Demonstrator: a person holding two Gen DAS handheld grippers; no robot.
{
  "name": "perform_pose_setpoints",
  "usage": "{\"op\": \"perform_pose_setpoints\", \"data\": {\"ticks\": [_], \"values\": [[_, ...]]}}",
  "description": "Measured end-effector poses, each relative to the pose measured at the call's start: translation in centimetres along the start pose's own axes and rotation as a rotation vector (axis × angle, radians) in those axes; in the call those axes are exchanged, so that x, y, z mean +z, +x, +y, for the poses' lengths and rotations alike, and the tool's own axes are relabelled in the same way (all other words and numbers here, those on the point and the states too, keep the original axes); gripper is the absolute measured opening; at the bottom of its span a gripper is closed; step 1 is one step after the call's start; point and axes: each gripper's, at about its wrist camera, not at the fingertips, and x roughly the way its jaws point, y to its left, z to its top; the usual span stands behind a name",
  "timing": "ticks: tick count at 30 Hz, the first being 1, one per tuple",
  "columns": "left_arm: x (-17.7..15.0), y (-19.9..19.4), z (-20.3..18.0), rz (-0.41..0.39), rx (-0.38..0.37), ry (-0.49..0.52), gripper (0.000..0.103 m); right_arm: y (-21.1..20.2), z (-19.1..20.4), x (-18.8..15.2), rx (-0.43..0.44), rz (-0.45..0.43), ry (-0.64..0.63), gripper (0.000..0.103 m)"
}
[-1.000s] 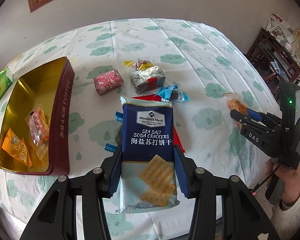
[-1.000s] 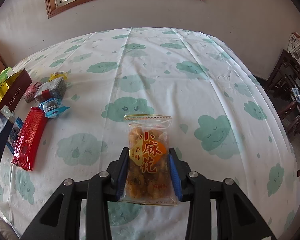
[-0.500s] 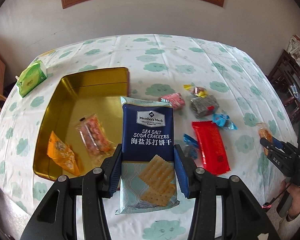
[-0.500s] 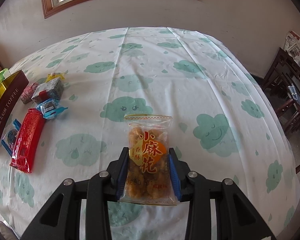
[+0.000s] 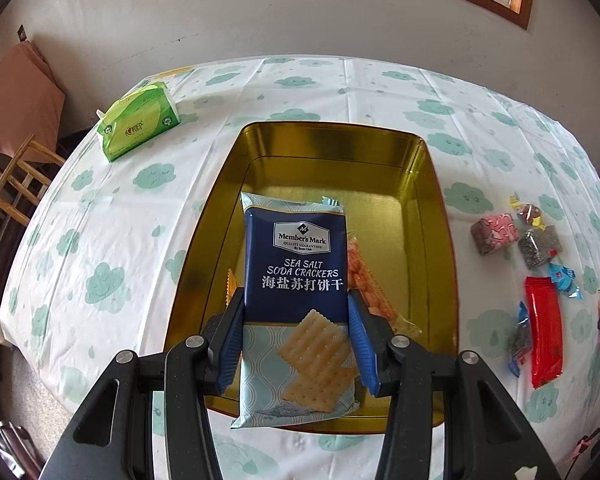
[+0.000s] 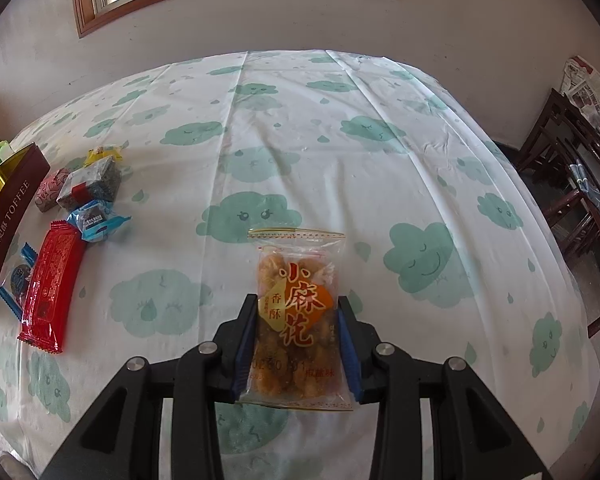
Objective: Organize snacks
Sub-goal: 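Carry the soda crackers pack into the gold tin and release it with the left tool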
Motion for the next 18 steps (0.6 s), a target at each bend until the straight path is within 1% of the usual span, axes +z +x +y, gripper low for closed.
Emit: {"op": "perform_pose_setpoints", "data": {"ticks": [7,18], "values": [[-0.3,1.6,1.1,0.029,0.002,-0.004,0.044,0.0,0.3,0.1,-0.023,0.008,0.0,0.038],[-0.5,2.5,1.4,0.033,0.025,0.017,0.045,0.0,0.4,0.3,-0.034,0.019,0.007,0.038]]}}
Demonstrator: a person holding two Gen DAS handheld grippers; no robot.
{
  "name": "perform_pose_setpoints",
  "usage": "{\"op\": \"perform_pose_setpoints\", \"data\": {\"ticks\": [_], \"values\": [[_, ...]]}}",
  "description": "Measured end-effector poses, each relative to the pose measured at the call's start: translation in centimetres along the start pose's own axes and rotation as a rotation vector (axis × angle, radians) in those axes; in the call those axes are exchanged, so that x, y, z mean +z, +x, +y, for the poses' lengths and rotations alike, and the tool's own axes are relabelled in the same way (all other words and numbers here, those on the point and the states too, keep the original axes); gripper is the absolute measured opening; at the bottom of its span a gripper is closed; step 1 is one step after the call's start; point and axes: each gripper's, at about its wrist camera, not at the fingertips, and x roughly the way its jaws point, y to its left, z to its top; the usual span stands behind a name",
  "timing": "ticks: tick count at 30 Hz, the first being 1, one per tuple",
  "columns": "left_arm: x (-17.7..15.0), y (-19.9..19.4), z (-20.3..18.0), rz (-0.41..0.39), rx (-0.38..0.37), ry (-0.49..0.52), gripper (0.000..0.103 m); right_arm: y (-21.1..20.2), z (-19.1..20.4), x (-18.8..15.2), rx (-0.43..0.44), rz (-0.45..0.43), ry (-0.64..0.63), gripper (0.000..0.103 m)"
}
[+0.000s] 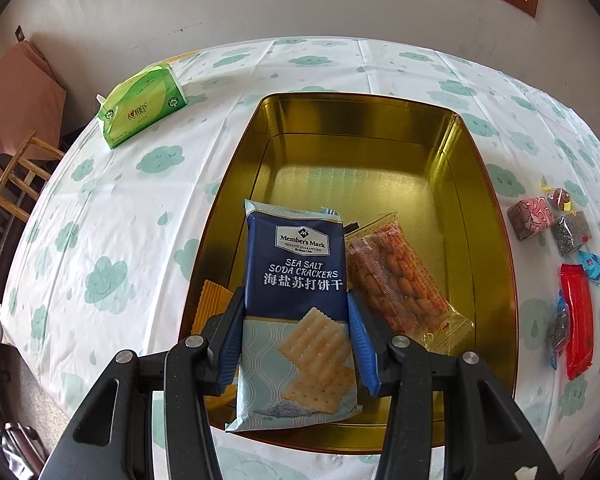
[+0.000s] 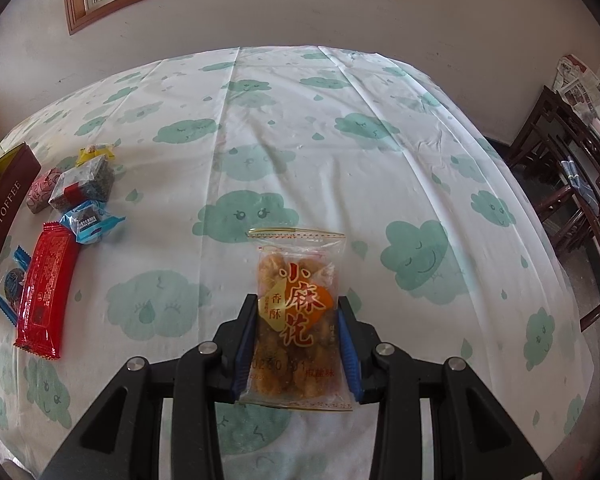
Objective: Organize snacks
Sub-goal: 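Carry the soda crackers pack into the gold tin and release it with the left tool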
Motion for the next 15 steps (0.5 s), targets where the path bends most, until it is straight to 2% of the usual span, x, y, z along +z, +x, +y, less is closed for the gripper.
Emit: {"op": "perform_pose_setpoints", "data": {"ticks": [11,13,15], "values": [[0.04,-0.03,-0.24,0.004,-0.016,0.019,0.052,0.13,-0.09,0.12,-0.007,0.005,-0.005,0.038],[0.08,-0.09,-0.27,0.002,-0.011,0.02,0.059,0.15,-0.06,0.07,-0.013,0.006,-0.008,0.038],[0.07,-0.21,-0.18,0.0,0.0,0.015,0.061,0.14,0.06,0.04,-0.021,0.006,-0.012,0.038]]}}
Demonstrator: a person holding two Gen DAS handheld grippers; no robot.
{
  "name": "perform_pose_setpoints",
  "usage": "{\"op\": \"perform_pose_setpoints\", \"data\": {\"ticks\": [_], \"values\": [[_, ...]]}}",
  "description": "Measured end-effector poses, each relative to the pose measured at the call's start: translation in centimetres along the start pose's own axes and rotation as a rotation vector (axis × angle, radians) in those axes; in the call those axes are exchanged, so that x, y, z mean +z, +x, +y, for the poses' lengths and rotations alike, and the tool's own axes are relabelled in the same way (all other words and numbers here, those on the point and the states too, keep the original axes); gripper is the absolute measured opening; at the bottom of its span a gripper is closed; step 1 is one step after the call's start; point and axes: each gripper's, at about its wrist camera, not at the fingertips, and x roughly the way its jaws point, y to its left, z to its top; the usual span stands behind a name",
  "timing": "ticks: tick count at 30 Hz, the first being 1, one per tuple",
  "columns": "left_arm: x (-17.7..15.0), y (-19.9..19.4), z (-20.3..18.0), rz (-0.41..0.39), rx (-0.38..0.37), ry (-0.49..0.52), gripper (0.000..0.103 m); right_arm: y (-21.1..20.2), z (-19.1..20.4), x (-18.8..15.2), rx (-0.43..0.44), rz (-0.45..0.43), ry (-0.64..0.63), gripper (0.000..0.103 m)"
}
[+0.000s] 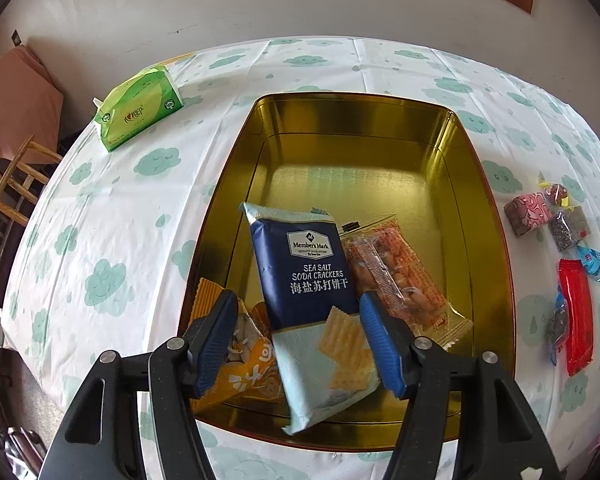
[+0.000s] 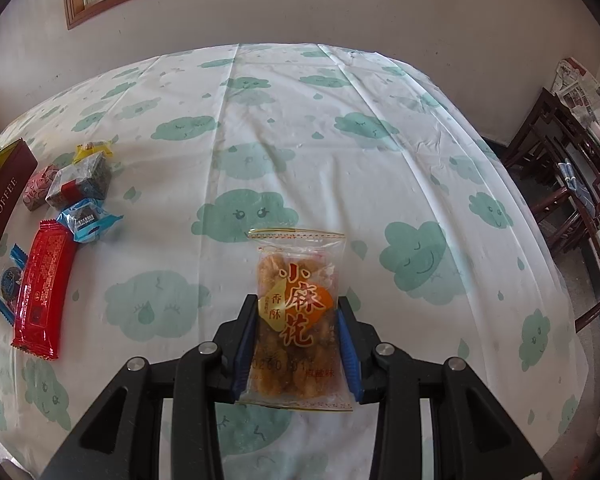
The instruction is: Organize snacks
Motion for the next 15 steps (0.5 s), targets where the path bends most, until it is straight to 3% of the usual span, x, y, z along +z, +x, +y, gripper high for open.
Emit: {"op": "perform_pose_setpoints", "data": {"ticks": [15], "values": [[-0.5,-2.6,0.4,-0.049,-0.048,-0.04,0.08,-1.0,0.7,0.4,0.0,-0.023,0.019,0.037]]}}
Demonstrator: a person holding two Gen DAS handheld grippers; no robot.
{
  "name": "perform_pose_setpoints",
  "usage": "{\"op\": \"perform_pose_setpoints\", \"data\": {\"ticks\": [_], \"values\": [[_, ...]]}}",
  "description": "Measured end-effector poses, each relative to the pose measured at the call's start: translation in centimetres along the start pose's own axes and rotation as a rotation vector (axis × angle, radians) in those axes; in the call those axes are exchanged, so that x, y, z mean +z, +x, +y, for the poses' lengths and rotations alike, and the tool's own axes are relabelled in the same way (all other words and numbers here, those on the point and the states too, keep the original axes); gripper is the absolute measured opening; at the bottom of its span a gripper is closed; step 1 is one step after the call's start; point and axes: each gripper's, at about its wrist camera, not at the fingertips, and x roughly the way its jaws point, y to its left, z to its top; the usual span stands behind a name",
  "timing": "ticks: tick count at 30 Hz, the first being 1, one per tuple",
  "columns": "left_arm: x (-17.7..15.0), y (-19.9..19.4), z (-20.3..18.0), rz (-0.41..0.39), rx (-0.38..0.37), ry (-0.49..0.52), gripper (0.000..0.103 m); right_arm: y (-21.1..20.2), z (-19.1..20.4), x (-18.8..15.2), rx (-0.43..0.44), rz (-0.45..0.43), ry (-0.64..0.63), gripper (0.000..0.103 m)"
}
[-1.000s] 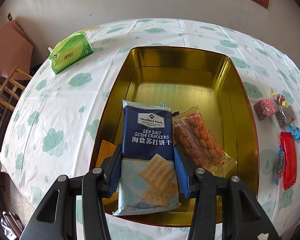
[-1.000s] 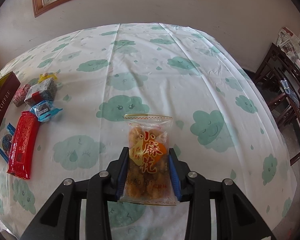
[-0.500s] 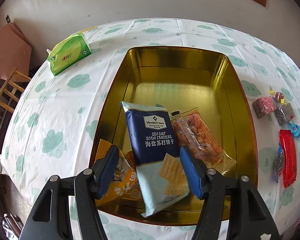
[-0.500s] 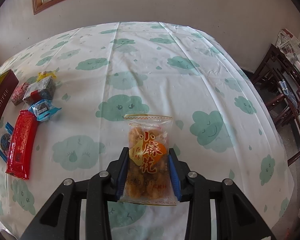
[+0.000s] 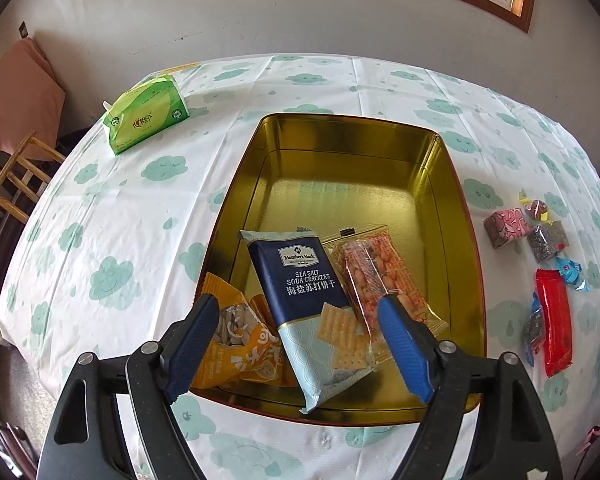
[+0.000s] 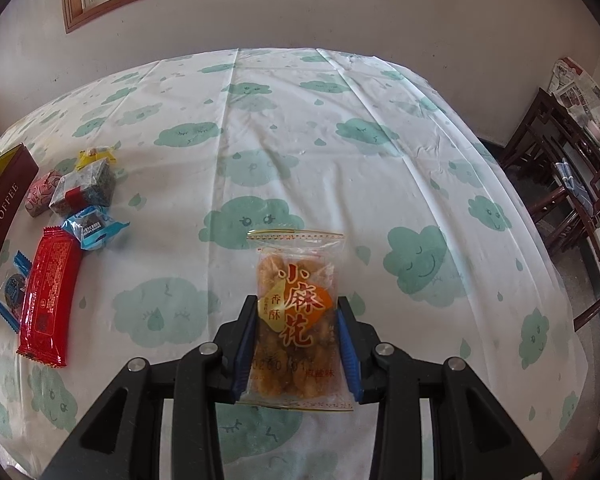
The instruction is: Organize snacks
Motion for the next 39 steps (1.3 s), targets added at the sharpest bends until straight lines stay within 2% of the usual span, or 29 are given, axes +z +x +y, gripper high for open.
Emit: {"op": "perform_pose_setpoints", "data": {"ticks": [2,4,7,9,20,25,32,39], "values": [[-0.1,-0.5,0.1,-0.015,-0.02,-0.014,0.082,-0.5,0.5,0.5,0.015,-0.012,0.0,0.037],[-0.2,-0.9,0.2,-0.023,-0.04,-0.025,0.09,-1.2,1.3,1.1,0.031,-0.034,-0.009,0.037],[-0.4,-1.5,0.5,-0.032,-0.077,-0.045,0.096,-2.4,3.3,2.0,0.088,-0.062,-0.027,0.037],[-0.5,-1.7,0.9,-0.033,-0.1,-0.066,0.097,-3.2,5.2,2.7,0.145,-0.073,-0.041,0.037],[-1.2,-3.6,5.5,-0.097,0.037,-0.183,0.097,-6.0,18.8,4.7,0.373,-0.097,-0.218,0.037],[-1.9,-3.5,7.8,-0.091,0.071,-0.247,0.097,-7.0,24.2,5.0,0.473,-0.076,-0.24,0.037],[-3.1,-3.0,10.5,-0.062,0.103,-0.298,0.097,-7.7,31.1,4.3,0.513,-0.062,-0.35,0.037],[-3.8,-2.4,11.9,-0.035,0.121,-0.314,0.097,-6.4,34.1,3.9,0.52,-0.018,-0.383,0.037]]}}
